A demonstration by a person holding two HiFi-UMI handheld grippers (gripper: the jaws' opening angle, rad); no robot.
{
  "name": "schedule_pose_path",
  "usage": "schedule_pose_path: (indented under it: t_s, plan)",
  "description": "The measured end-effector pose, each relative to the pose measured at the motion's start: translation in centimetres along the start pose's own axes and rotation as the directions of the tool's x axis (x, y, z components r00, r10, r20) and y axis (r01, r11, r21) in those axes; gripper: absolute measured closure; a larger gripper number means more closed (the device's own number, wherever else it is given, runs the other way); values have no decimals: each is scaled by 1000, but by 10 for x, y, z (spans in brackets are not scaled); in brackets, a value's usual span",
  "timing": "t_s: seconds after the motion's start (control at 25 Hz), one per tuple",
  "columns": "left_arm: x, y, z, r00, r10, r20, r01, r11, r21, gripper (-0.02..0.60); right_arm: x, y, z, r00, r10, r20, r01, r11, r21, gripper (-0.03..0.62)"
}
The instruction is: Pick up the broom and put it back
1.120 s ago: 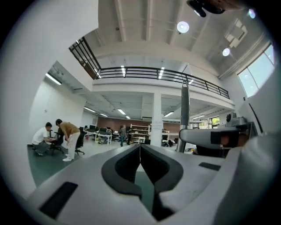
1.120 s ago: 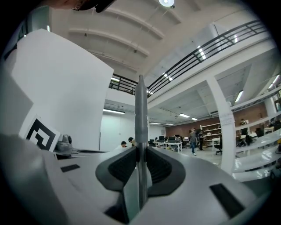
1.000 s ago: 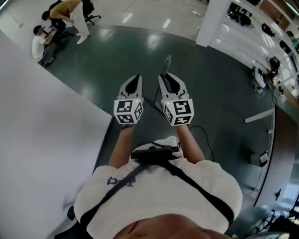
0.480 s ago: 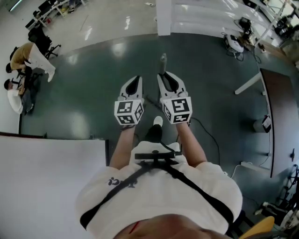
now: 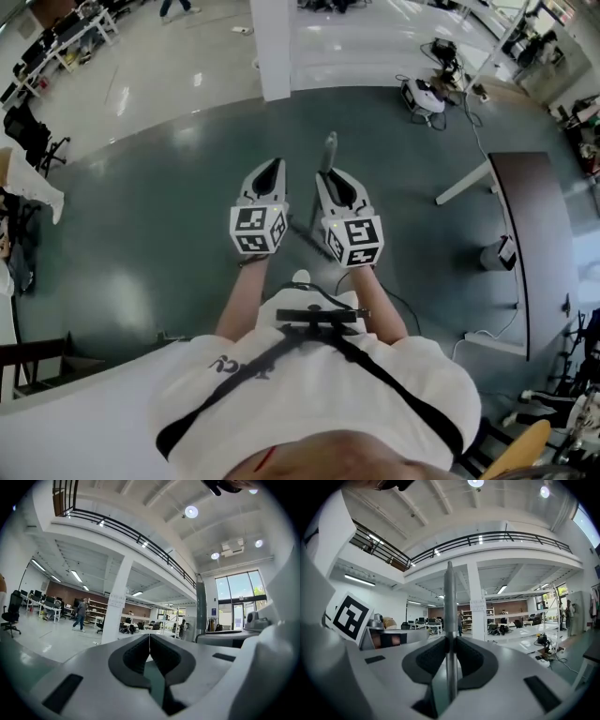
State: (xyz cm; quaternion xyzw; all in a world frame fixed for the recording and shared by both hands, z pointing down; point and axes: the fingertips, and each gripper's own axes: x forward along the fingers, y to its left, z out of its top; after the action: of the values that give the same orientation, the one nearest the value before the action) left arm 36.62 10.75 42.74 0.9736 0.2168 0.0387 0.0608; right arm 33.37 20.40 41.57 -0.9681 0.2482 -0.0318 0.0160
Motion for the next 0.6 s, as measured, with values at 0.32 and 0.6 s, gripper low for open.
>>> schedule_pose_path:
  t_s: [0.32,0.6]
  plan:
    - [90,49,29,1000,10,-5,-10,999,-35,569,97,-55,24,999,-28,-16,27,999,-17,510]
    - [172,87,32,997,72,-1,-72,997,-23,569,192,-121,38,999,37,22,-38,999,25,510]
